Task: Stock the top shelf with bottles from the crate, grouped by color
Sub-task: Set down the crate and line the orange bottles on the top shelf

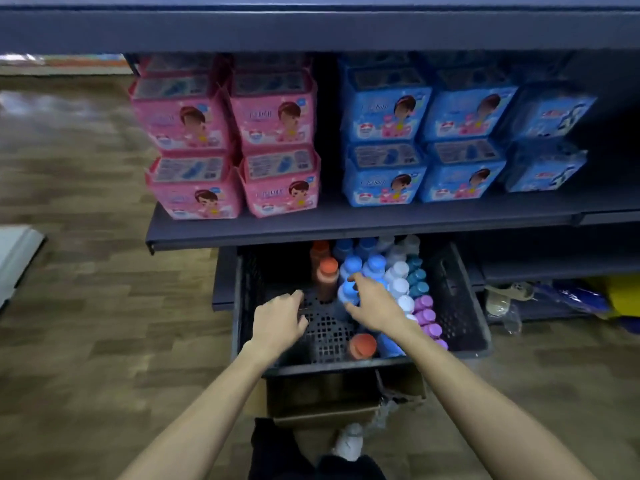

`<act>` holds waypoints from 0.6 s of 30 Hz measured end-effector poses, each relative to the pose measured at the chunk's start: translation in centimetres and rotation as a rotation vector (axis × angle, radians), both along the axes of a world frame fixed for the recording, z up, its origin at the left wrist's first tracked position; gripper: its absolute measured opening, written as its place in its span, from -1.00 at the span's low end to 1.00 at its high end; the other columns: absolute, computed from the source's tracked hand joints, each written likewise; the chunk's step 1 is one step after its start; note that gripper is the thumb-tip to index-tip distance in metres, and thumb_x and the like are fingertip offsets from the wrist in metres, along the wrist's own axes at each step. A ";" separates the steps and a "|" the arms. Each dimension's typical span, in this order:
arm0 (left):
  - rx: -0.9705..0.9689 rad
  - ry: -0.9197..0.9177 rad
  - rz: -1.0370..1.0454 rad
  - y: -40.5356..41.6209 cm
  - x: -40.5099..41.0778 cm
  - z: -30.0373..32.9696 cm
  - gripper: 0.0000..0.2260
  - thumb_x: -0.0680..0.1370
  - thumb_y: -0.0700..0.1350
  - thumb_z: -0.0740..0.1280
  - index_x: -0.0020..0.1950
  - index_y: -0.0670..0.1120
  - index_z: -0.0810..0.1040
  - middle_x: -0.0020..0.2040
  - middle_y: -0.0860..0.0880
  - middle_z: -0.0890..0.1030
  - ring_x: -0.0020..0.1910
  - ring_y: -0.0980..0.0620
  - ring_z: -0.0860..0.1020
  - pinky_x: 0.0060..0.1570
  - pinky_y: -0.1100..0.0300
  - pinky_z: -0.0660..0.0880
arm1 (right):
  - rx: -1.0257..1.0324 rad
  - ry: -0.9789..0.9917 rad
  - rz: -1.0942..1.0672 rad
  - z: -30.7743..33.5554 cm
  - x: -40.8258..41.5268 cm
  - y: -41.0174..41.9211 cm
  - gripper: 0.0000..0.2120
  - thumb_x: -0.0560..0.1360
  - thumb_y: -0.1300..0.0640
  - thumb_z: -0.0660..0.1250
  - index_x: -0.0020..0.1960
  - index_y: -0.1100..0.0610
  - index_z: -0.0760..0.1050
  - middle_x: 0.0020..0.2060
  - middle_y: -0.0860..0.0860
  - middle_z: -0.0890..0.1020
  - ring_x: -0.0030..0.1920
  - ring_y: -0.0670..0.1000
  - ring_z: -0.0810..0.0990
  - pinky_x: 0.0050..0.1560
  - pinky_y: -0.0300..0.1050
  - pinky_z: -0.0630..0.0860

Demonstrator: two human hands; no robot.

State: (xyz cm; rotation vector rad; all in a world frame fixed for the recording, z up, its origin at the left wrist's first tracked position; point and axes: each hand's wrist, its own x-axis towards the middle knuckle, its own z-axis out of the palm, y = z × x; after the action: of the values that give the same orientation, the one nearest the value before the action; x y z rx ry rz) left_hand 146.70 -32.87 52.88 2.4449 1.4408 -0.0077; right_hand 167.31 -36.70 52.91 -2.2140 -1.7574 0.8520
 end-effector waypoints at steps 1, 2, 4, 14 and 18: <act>-0.019 -0.003 -0.001 0.2 -0.3 -0.7 -0.80 0.51 0.00 0.27 0.09 -0.04 0.43 -0.11 0.01 0.58 -0.13 -0.08 0.60 -0.29 0.09 0.50 | -0.018 0.005 -0.005 -0.5 -0.6 0.7 -0.52 0.51 0.08 0.35 0.36 0.23 0.33 0.18 0.21 0.54 0.18 0.23 0.52 0.09 0.01 0.44; -0.038 -0.006 -0.005 0.5 -0.6 -1.3 -0.79 0.52 0.00 0.27 0.11 -0.03 0.43 -0.10 0.00 0.58 -0.12 -0.08 0.60 -0.29 0.09 0.49 | -0.024 0.011 -0.011 -1.0 -1.2 1.4 -0.50 0.51 0.09 0.35 0.38 0.23 0.31 0.20 0.22 0.53 0.20 0.24 0.51 0.11 0.02 0.43; -0.069 -0.011 -0.023 1.2 -0.9 -2.3 -0.77 0.54 0.00 0.27 0.16 -0.03 0.42 -0.07 0.01 0.58 -0.10 -0.07 0.60 -0.28 0.09 0.49 | -0.016 0.008 -0.028 -1.7 -1.9 3.1 -0.47 0.50 0.12 0.36 0.41 0.22 0.28 0.23 0.24 0.50 0.22 0.26 0.49 0.16 0.04 0.43; -0.200 -0.046 -0.016 5.1 -1.5 -6.1 -0.73 0.55 -0.02 0.29 0.23 -0.02 0.42 -0.09 -0.01 0.60 -0.12 -0.07 0.60 -0.30 0.11 0.50 | -0.188 -0.215 -0.048 -5.4 -4.0 10.8 -0.71 0.59 0.21 0.21 0.30 0.21 0.44 0.21 0.20 0.54 0.21 0.22 0.54 0.11 0.01 0.48; -0.215 -0.064 0.013 6.3 -1.1 -6.9 -0.74 0.55 -0.01 0.29 0.21 -0.02 0.43 -0.12 -0.01 0.61 -0.17 -0.05 0.60 -0.38 0.14 0.43 | -0.203 -0.412 0.039 -6.2 -5.0 12.8 -0.72 0.63 0.21 0.13 0.23 0.20 0.56 0.17 0.13 0.63 0.22 0.14 0.58 0.11 -0.02 0.51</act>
State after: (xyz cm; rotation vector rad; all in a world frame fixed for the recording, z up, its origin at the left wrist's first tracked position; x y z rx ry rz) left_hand 145.57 -26.53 45.99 2.2426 1.3531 -0.0765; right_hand 162.34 -23.85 46.69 -2.6502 -1.9674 0.6379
